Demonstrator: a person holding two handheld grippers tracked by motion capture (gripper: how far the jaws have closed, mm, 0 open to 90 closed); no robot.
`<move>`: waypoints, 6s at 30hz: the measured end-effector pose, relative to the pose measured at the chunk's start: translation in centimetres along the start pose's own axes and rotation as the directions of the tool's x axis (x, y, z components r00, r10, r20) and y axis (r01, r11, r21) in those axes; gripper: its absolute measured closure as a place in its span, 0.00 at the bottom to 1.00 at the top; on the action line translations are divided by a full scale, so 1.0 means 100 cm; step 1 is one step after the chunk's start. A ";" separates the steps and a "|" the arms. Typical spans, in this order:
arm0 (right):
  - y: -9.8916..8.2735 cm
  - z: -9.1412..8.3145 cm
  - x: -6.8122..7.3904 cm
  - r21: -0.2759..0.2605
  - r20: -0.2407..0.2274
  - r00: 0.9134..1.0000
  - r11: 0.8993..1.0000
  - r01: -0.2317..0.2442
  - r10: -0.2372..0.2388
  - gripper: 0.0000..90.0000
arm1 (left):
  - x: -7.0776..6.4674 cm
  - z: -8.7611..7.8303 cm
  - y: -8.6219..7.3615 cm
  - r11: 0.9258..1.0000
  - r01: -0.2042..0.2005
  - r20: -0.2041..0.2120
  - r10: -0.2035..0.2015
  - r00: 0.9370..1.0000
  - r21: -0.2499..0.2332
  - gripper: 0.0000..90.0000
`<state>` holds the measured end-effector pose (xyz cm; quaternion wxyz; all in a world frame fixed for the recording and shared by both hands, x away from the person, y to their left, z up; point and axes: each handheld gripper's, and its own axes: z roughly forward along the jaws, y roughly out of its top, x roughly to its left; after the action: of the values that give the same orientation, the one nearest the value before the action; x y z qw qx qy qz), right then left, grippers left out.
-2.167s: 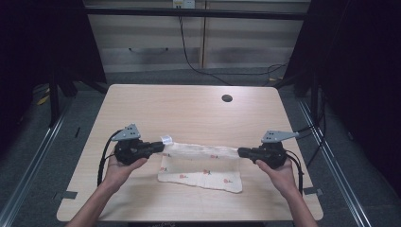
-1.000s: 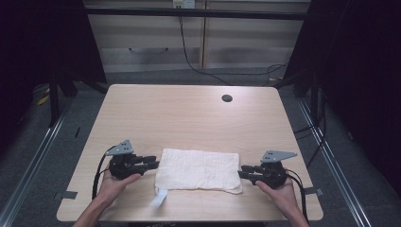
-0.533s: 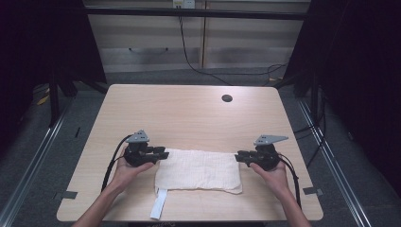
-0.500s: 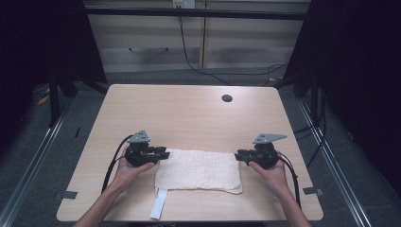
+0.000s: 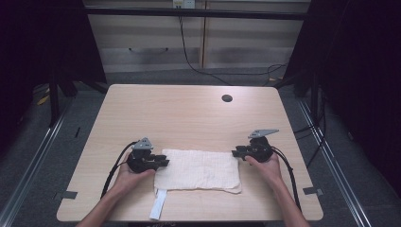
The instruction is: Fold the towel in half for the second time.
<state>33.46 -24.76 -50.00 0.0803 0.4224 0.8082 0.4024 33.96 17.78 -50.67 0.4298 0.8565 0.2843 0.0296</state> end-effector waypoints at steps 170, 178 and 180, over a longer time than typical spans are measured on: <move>-0.011 0.003 0.049 0.088 -0.116 0.991 0.993 0.075 -0.064 0.98 | 0.024 -0.017 0.053 0.977 0.053 -0.006 -0.055 0.998 -0.208 0.94; -0.012 0.003 0.051 0.079 -0.105 0.992 0.994 0.078 -0.070 0.98 | 0.009 -0.030 0.044 0.982 -0.011 0.011 0.014 1.000 -0.188 0.94; -0.013 0.003 0.050 0.078 -0.111 0.992 0.995 0.067 -0.058 0.98 | 0.004 -0.035 0.044 0.982 -0.030 0.011 0.033 0.999 -0.185 0.94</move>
<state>29.65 -21.24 -50.07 0.0315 0.3774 0.8400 0.3886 35.33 18.43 -45.25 0.5086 0.8176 0.2637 0.0568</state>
